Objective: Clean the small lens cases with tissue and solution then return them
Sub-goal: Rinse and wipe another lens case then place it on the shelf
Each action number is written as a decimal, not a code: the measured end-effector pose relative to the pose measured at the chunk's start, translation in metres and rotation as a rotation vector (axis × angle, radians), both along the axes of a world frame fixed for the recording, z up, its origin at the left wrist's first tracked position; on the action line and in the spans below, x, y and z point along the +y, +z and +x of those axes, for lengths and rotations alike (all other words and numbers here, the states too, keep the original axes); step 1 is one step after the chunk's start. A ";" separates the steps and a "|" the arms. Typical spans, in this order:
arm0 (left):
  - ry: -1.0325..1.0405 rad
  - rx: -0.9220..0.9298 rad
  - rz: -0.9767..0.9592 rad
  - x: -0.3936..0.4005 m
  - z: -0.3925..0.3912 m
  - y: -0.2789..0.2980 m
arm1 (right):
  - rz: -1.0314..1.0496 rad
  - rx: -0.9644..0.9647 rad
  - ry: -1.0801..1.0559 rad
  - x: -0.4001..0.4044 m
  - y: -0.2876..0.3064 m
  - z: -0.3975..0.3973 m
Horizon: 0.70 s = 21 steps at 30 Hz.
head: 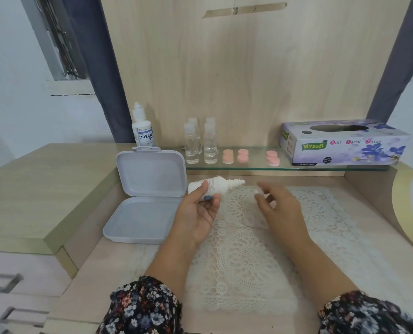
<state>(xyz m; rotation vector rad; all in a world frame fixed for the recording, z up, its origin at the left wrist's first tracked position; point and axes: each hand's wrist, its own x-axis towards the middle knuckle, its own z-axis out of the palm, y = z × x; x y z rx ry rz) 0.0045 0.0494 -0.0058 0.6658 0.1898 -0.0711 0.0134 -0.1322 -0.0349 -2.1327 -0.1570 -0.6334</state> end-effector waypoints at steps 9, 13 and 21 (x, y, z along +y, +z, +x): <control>-0.040 0.010 0.027 -0.003 0.000 -0.002 | 0.628 0.038 0.190 0.005 0.019 -0.010; -0.062 -0.003 0.044 -0.005 -0.001 -0.001 | 0.580 0.046 0.227 0.005 0.017 -0.010; -0.109 -0.045 0.093 -0.006 -0.001 -0.003 | 0.511 0.078 0.214 0.006 0.016 -0.010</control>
